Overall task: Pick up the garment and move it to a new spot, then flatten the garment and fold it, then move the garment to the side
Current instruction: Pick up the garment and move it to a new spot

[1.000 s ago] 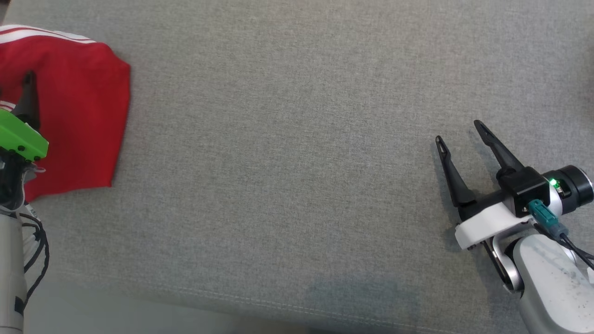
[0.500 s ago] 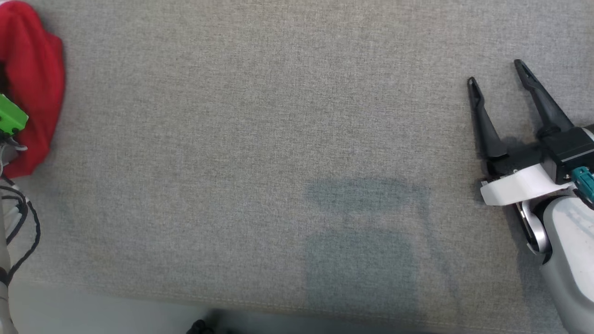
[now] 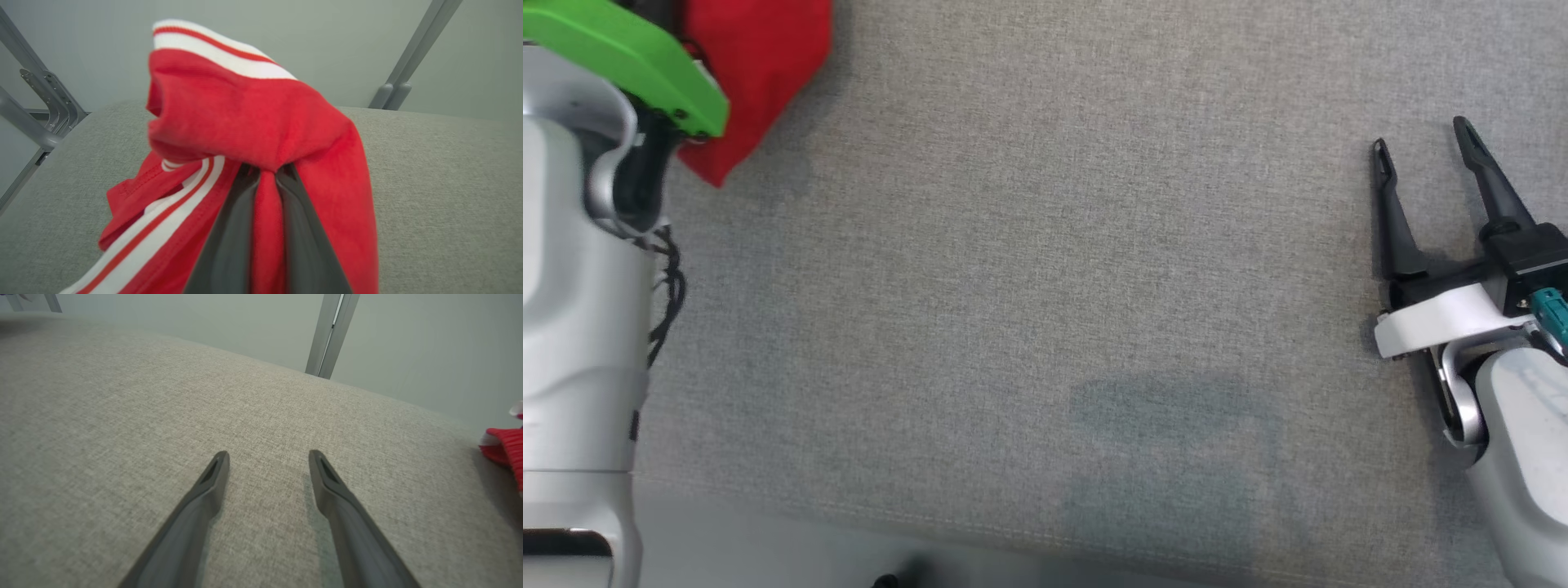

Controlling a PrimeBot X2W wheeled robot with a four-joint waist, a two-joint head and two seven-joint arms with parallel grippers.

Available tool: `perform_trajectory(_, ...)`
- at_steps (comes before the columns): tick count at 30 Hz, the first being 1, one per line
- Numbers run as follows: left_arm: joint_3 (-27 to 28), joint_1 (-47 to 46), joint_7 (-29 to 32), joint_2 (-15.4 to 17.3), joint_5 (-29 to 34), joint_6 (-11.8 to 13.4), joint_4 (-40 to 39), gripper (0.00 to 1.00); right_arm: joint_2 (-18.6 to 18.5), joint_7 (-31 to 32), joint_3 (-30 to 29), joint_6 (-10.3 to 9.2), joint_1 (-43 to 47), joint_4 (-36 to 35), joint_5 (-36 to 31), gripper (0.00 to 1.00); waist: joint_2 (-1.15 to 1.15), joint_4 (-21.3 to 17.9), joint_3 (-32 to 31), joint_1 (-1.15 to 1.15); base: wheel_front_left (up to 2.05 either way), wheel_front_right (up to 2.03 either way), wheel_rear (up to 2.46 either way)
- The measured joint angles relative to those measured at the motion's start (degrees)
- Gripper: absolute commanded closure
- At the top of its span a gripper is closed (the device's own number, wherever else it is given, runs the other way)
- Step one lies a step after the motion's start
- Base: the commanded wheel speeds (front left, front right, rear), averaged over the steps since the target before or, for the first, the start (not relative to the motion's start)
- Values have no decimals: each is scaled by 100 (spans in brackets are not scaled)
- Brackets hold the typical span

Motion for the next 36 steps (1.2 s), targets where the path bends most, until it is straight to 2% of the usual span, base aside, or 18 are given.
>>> perform_trajectory(4, -702, 65, -56, -313, 99, 0, -480, 100, 253, -11, 75, -38, 12, 240, 171, 0, 0, 48, -269, 0, 0, 0, 0)
perform_trajectory(9, -1992, 589, 10, -748, -172, 0, -1179, 100, 558, -26, 232, -35, 125, 506, 285, 0, 0, 49, -634, 0, 0, 0, 0)
perform_trajectory(16, -3201, 1481, 102, -857, -275, 1, -1334, 100, 814, -25, 311, -32, 383, 734, 398, 0, 0, -118, -1138, 0, 0, 0, 0)
perform_trajectory(19, -3528, 1779, 102, -811, -258, 1, -1341, 100, 878, -25, 311, -32, 513, 724, 455, 0, 0, -263, -1323, -1, 0, 0, 0)
perform_trajectory(26, -3900, 2238, 96, -671, -233, 1, -1248, 100, 871, -25, 253, -10, 726, 683, 524, 0, 0, -669, -1661, -1, 0, 0, 0)
perform_trajectory(30, -4068, 2410, 99, -558, -233, 1, -1199, 100, 808, -25, 210, 75, 726, 633, 554, 0, 0, -780, -1828, -1, 0, 0, 0)
perform_trajectory(33, -4222, 2557, 104, -497, -234, 1, -1179, 100, 694, -25, 178, 244, 726, 608, 658, 0, 0, -831, -1990, -1, 0, 0, 0)
perform_trajectory(34, -4235, 2609, 110, -472, -235, 1, -1165, 90, 679, -26, 170, 326, 726, 617, 714, 0, 0, -833, -2040, -1, 0, 0, 0)
perform_trajectory(36, -4216, 2694, 92, -470, -252, 1, -1135, 55, 670, -25, 183, 524, 726, 711, 900, 0, 0, -805, -2117, -1, 0, 0, 0)
